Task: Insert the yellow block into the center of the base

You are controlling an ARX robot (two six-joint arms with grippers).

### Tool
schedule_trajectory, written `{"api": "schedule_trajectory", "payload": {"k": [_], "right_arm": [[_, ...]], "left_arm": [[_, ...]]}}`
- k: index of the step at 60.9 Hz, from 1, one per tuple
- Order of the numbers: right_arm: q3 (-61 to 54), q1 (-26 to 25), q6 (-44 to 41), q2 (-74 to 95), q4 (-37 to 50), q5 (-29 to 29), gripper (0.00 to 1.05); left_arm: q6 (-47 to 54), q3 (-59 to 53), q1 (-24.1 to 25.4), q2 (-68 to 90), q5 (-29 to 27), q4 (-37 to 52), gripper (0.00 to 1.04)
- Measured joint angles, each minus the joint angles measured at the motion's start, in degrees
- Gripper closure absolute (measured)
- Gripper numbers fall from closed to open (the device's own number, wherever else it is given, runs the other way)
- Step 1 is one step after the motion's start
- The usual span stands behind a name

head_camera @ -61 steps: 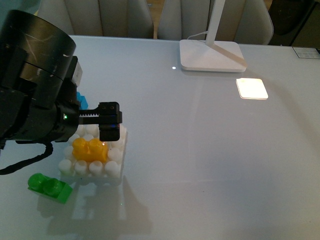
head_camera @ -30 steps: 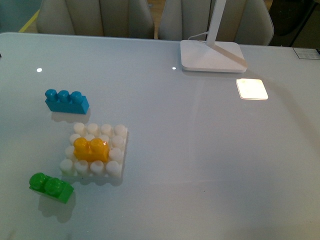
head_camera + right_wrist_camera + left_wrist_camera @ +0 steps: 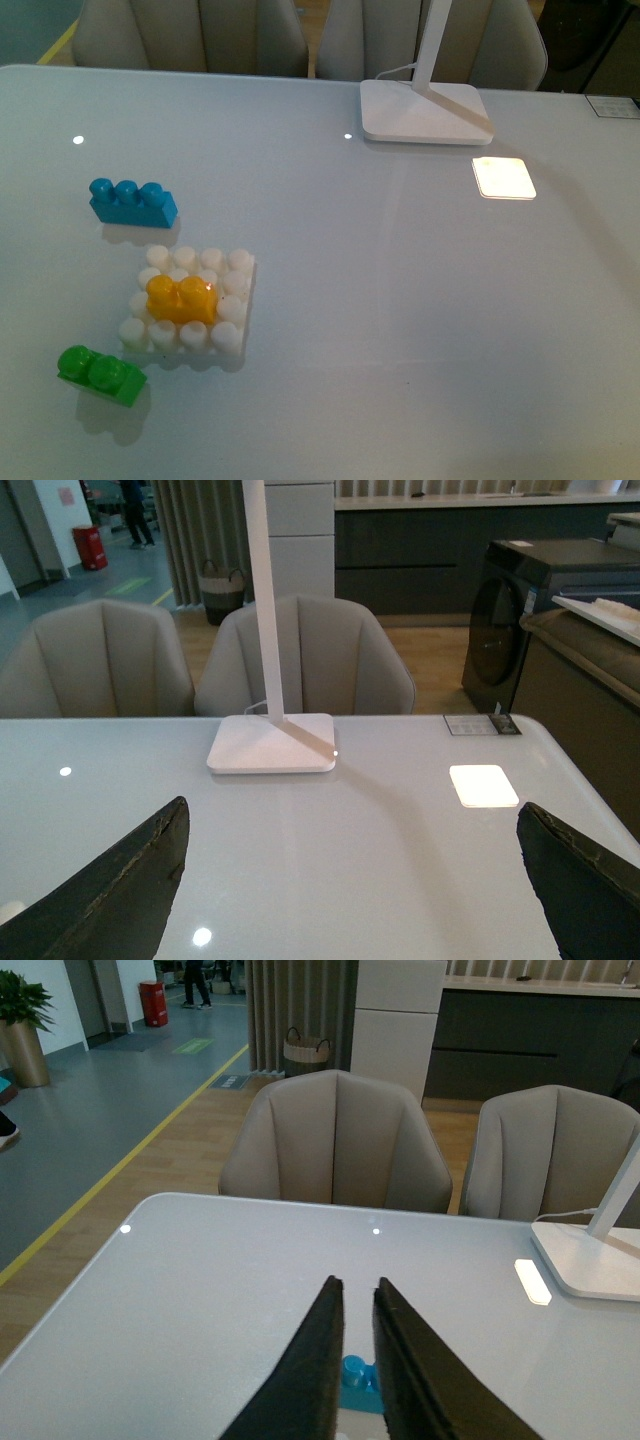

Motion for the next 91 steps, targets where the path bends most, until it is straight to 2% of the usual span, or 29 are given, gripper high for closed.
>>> {"api": "schedule_trajectory", "payload": {"k": [3,52,91], "right_arm": [[0.00,0.00,0.00,0.02,0.00,0.02,0.09],[0.00,0.00,0.00,0.02,0.00,0.02,0.09],[0.00,0.00,0.00,0.02,0.00,0.02,0.09]], "left_arm": [[0.02,-0.76,0.00,-2.49,0.00,-1.44,1.02],[0.22,-5.90,0.00,-39.85,0.00,-32.61,1.02],[0.22,-5.90,0.00,-54.75,0.00,-47.17,1.02]]}}
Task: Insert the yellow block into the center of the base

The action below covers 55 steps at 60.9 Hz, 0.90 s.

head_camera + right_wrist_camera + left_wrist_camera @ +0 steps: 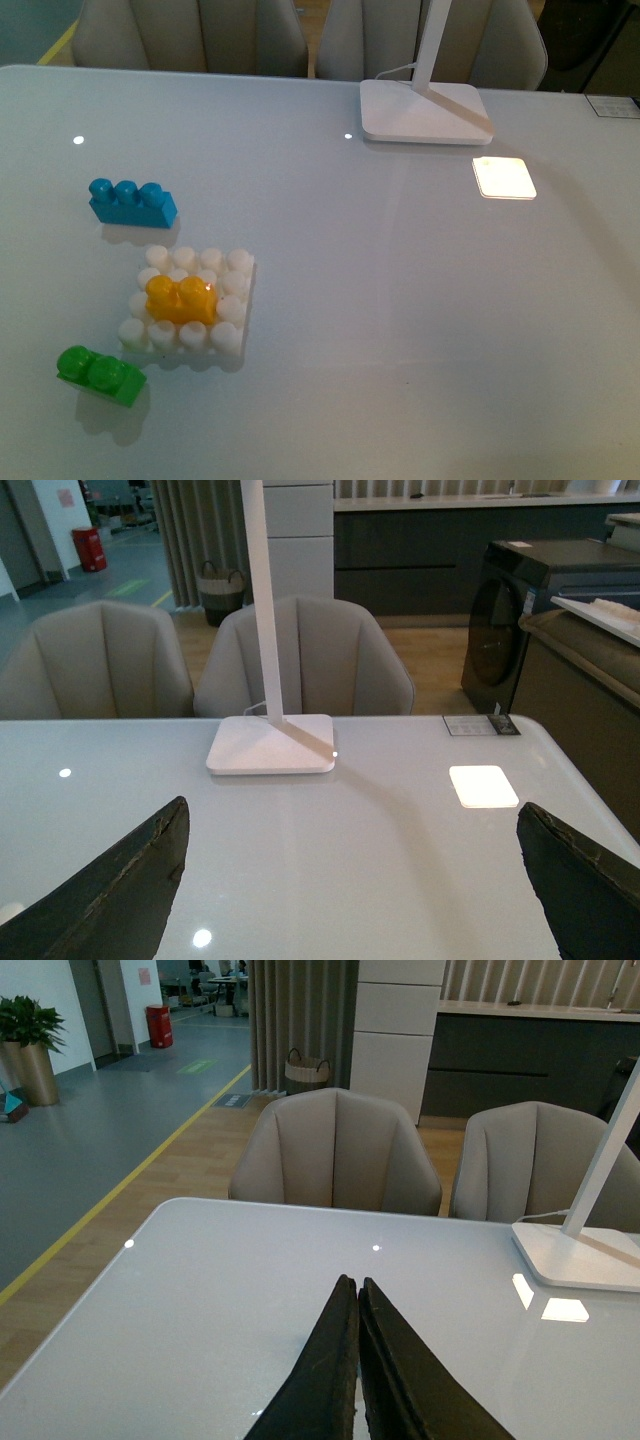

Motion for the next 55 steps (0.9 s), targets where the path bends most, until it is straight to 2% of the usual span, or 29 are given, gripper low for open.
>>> {"api": "schedule_trajectory", "payload": {"k": [10,14,17,44,46,55], "right_arm": [[0.00,0.00,0.00,0.00,0.00,0.00,0.09],[0.00,0.00,0.00,0.00,0.00,0.00,0.09],[0.00,0.00,0.00,0.00,0.00,0.00,0.09],[0.00,0.00,0.00,0.00,0.00,0.00,0.09],[0.00,0.00,0.00,0.00,0.00,0.00,0.09],[0.00,0.00,0.00,0.00,0.00,0.00,0.09]], "left_arm": [[0.00,0.00,0.00,-2.34,0.00,-2.36,1.02],[0.02,0.02,0.00,-7.54,0.02,-9.51,1.02],[0.02,0.02,0.00,-10.56,0.00,-11.74,1.02],[0.02,0.02,0.00,-11.96,0.00,-12.28,1.02],[0.02,0.02,0.00,-11.96,0.00,-12.28,1.00],[0.02,0.02,0.00,-11.96,0.00,-12.28,0.66]]}}
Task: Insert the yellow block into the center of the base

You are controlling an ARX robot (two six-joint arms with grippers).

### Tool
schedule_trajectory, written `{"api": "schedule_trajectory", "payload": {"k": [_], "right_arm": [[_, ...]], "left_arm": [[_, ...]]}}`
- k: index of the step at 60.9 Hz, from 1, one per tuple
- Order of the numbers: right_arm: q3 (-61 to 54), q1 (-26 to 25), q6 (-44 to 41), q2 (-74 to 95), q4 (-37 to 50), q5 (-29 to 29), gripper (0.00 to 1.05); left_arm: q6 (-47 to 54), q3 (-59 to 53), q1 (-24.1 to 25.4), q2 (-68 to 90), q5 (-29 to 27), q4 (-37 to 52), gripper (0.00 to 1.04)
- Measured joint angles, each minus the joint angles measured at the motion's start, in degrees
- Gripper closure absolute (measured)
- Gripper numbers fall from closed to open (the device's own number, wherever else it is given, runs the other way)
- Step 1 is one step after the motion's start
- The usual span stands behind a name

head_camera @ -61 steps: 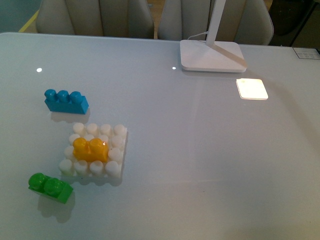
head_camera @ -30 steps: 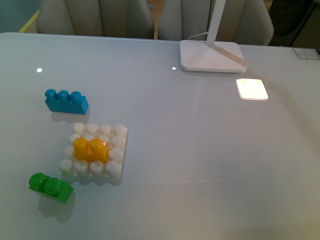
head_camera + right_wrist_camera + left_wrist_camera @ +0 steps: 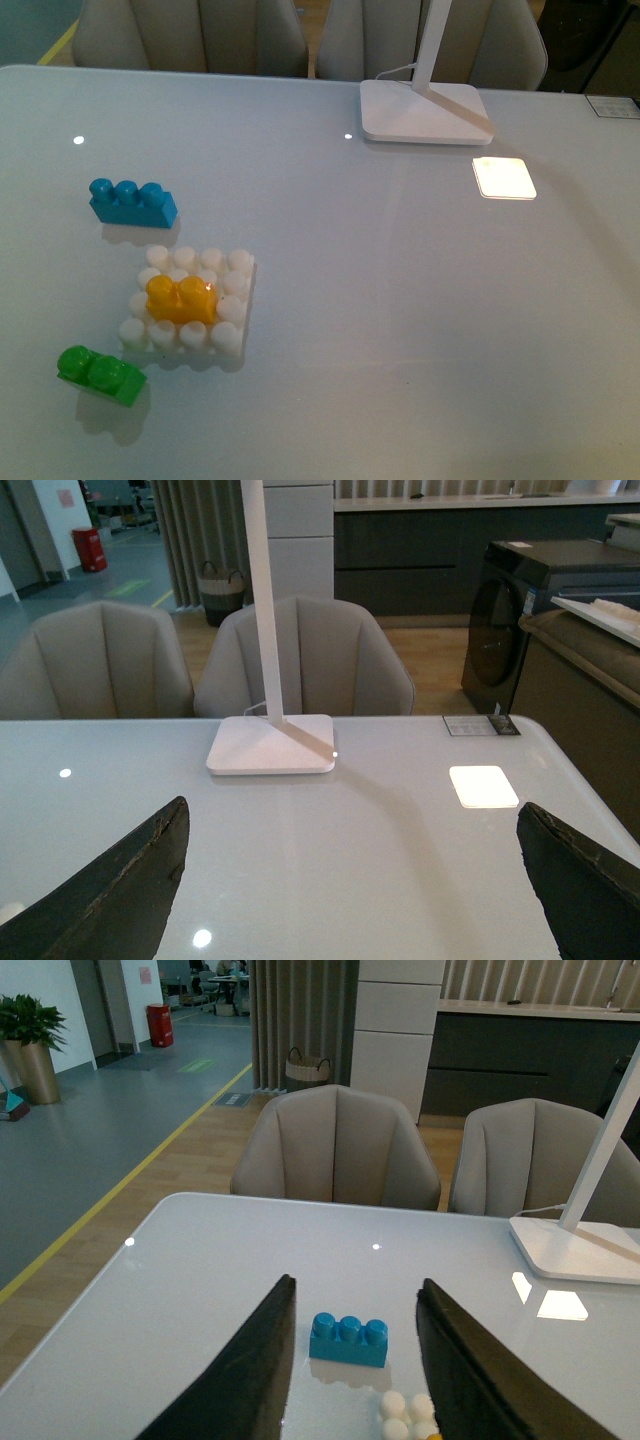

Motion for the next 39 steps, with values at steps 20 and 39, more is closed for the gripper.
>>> {"api": "schedule_trajectory", "payload": {"k": [20,39], "right_arm": [[0.00,0.00,0.00,0.00,0.00,0.00,0.09],[0.00,0.00,0.00,0.00,0.00,0.00,0.09]], "left_arm": [[0.02,0.00,0.00,0.00,0.00,0.00,0.06],[0.13,0.00,0.00,0.00,0.00,0.00,0.07]]}}
